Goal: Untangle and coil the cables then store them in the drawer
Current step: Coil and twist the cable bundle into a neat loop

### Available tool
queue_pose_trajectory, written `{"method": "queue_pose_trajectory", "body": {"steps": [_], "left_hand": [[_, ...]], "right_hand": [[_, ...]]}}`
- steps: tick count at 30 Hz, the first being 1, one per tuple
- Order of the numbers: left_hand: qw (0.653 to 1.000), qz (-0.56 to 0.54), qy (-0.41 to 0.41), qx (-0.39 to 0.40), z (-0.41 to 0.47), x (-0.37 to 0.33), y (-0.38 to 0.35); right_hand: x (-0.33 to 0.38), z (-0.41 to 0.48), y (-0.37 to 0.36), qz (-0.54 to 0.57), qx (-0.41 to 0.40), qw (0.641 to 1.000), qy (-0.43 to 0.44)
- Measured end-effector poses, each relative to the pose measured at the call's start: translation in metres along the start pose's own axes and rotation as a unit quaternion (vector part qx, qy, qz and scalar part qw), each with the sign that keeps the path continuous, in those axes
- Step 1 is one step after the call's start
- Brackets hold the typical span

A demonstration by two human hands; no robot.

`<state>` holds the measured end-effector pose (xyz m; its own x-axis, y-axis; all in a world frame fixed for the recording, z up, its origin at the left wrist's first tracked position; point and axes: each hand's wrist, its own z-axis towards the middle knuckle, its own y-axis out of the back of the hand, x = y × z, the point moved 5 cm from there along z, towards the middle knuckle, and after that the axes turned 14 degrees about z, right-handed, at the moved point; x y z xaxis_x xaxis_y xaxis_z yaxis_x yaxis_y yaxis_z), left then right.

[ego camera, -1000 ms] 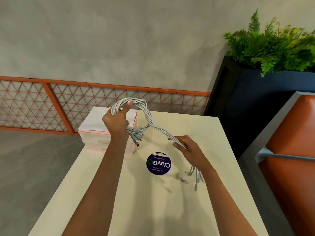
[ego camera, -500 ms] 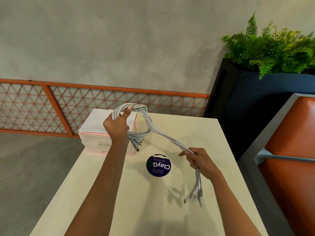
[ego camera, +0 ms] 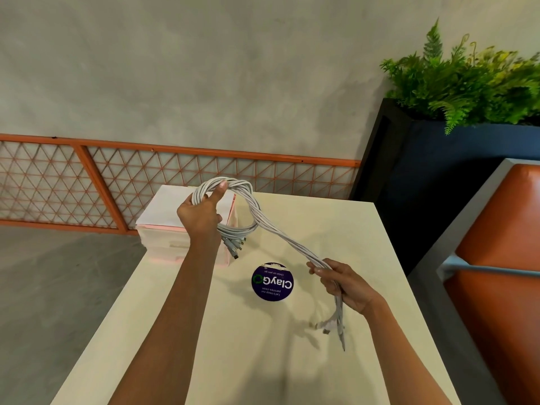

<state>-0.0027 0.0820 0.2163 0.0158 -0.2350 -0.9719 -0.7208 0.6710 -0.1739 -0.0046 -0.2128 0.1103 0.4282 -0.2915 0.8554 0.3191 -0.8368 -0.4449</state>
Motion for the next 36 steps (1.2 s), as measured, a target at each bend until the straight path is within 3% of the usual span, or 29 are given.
{"method": "queue_pose_trajectory", "body": {"steps": [4,8,11,17,20,23,26,31,36], "left_hand": [[1.0,0.005,-0.013,-0.01,-0.003,-0.005,0.0],[1.0,0.007,-0.005,-0.026,-0.007,-0.003,-0.001],[1.0,0.0,-0.008,-0.03,-0.008,-0.004,-0.002],[0.999,-0.026,-0.003,-0.02,-0.003,-0.006,-0.001],[1.0,-0.004,-0.005,-0.01,-0.002,-0.008,0.002],[1.0,-0.002,0.023,-0.003,0.003,-0.002,0.006],[0.998,-0.021,0.05,0.015,0.006,0.006,0.007],[0.995,-0.012,0.065,0.074,0.004,0.015,0.002],[0.986,-0.024,0.078,0.148,-0.016,0.023,-0.014]], "right_hand": [[0.008,-0.001,0.004,-0.181,-0.043,0.98,0.074],[0.013,0.004,0.011,-0.314,-0.158,0.922,0.162],[0.012,0.004,0.011,-0.341,-0.227,0.891,0.198],[0.008,-0.002,0.009,-0.353,-0.215,0.877,0.246],[0.012,-0.002,0.013,-0.292,-0.206,0.911,0.208],[0.01,-0.006,0.01,-0.154,-0.129,0.97,0.135],[0.007,-0.012,0.008,-0.006,-0.067,0.995,0.076],[0.008,-0.015,0.011,0.125,-0.058,0.987,0.084],[0.027,-0.001,0.011,0.274,-0.142,0.933,0.185]]}}
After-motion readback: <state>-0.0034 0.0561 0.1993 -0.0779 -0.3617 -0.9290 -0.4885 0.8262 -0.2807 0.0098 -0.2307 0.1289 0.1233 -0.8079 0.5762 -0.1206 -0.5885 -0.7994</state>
